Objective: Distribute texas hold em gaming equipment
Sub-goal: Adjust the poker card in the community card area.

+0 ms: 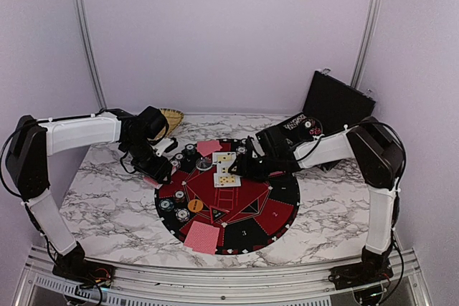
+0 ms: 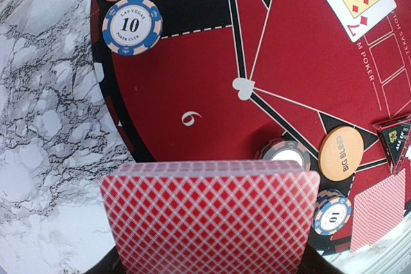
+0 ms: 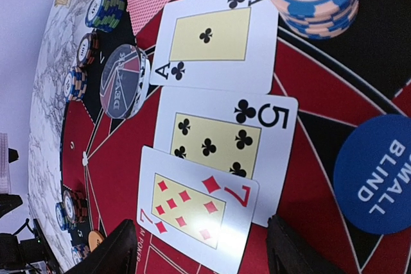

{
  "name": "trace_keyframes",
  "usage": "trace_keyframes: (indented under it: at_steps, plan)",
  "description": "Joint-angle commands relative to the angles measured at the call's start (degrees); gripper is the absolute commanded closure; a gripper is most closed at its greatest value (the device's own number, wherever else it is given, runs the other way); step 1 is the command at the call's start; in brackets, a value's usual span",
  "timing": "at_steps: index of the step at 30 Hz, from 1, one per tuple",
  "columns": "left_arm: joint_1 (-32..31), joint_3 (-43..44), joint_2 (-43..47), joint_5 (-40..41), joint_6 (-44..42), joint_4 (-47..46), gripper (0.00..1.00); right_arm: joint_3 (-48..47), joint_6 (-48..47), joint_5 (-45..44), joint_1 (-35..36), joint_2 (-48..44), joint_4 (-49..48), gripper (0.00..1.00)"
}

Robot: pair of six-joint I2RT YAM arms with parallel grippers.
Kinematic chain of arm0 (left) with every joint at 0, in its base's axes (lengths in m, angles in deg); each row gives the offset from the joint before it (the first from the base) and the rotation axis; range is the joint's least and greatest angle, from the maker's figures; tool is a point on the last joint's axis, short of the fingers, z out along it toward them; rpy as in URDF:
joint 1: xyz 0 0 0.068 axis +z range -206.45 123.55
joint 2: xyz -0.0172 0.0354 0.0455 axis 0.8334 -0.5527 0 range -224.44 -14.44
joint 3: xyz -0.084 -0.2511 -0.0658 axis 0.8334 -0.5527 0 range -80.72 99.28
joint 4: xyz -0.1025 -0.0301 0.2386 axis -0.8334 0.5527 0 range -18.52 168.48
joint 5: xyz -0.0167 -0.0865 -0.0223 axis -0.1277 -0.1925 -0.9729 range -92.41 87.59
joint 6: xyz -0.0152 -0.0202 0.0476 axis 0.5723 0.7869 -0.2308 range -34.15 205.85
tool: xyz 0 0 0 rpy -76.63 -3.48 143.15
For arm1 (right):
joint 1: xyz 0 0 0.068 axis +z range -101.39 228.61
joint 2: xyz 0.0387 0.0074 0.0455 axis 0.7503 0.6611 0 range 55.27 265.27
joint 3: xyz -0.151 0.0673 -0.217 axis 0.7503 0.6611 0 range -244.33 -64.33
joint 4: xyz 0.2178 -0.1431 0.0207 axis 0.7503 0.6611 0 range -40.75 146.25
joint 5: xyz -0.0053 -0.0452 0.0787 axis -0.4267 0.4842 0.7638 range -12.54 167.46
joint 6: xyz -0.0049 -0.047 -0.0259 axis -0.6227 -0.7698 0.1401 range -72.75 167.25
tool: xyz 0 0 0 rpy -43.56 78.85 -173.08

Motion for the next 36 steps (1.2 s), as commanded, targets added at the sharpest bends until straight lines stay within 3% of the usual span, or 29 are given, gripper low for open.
trace_keyframes:
  at_steps: [1,36]
  plan:
    - [0.19,-0.10,1.87,-0.82,-0.28,-0.55,0.76,-2.29,-0.97,-3.19,-0.34,3.10,2.24,0.33]
    - [0.19,-0.11,1.44,-1.05,-0.12,-0.52,0.76,-6.11,-1.08,-0.55,2.42,5.14,4.61,0.33]
